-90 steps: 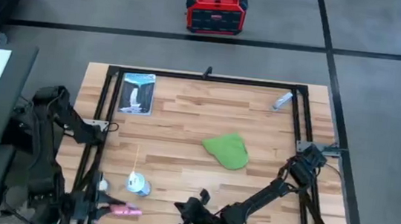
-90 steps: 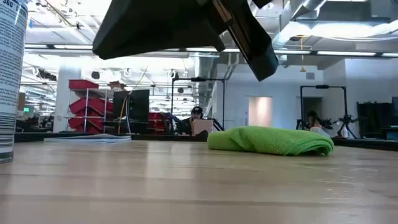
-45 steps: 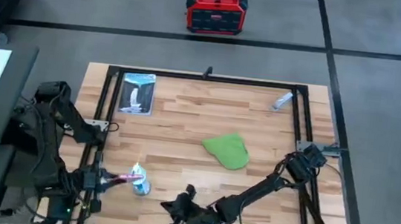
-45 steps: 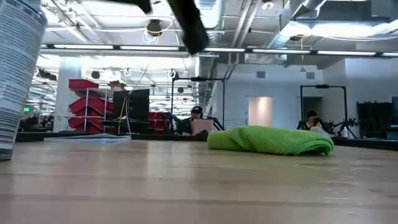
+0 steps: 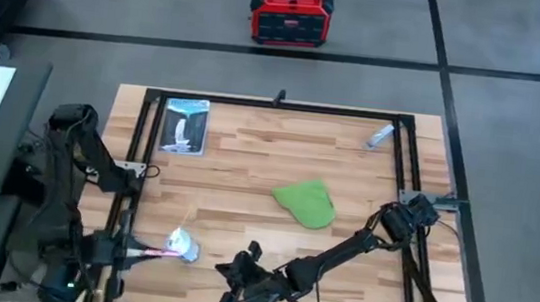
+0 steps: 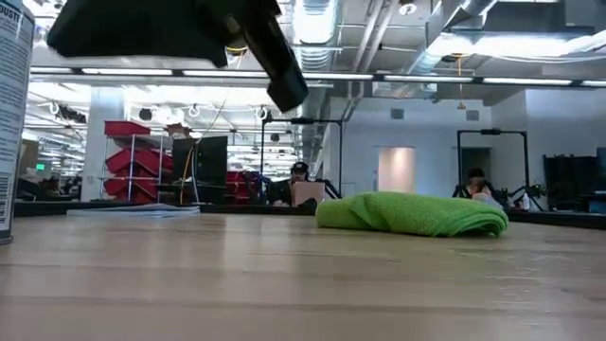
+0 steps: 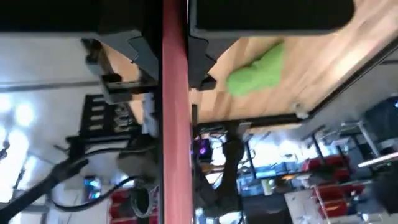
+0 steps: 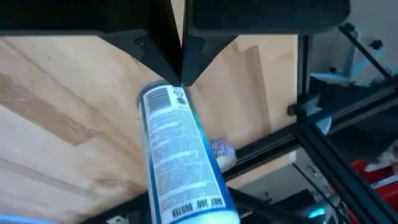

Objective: Apply microfiber cloth
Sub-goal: Spray the front of the black cellphone with the white spray bottle

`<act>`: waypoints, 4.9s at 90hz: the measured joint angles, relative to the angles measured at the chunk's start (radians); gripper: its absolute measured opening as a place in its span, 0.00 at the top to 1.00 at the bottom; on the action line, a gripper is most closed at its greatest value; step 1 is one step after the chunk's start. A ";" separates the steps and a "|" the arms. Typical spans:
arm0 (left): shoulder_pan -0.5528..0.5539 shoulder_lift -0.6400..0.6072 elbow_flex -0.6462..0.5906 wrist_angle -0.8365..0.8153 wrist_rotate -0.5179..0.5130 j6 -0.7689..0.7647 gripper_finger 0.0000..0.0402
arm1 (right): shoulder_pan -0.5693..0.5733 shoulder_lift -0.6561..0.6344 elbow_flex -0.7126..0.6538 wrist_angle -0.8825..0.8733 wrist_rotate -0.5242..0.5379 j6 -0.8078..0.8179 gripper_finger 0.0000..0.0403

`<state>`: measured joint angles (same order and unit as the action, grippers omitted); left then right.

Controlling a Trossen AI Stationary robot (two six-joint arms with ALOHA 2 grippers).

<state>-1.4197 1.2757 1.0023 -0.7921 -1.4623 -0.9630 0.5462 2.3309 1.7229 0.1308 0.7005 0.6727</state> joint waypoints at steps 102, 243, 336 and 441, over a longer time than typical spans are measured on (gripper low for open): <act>0.002 -0.301 -0.333 -0.400 -0.050 -0.583 1.00 | -0.114 0.124 0.163 0.238 -0.317 -0.205 1.00; 0.002 -0.294 -0.340 -0.624 0.071 -0.808 1.00 | -0.063 0.112 0.209 0.097 -0.258 -0.232 1.00; 0.002 -0.248 -0.340 -0.702 0.264 -0.979 1.00 | -0.076 0.112 0.209 0.042 -0.243 -0.174 1.00; 0.184 0.153 -0.337 -0.382 0.442 -1.179 1.00 | -0.087 0.109 0.209 -0.172 -0.040 -0.070 1.00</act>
<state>-1.2358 1.4290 0.6654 -1.1742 -1.0201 -2.1425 0.4592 2.4397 1.9320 -0.0416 0.6610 0.6025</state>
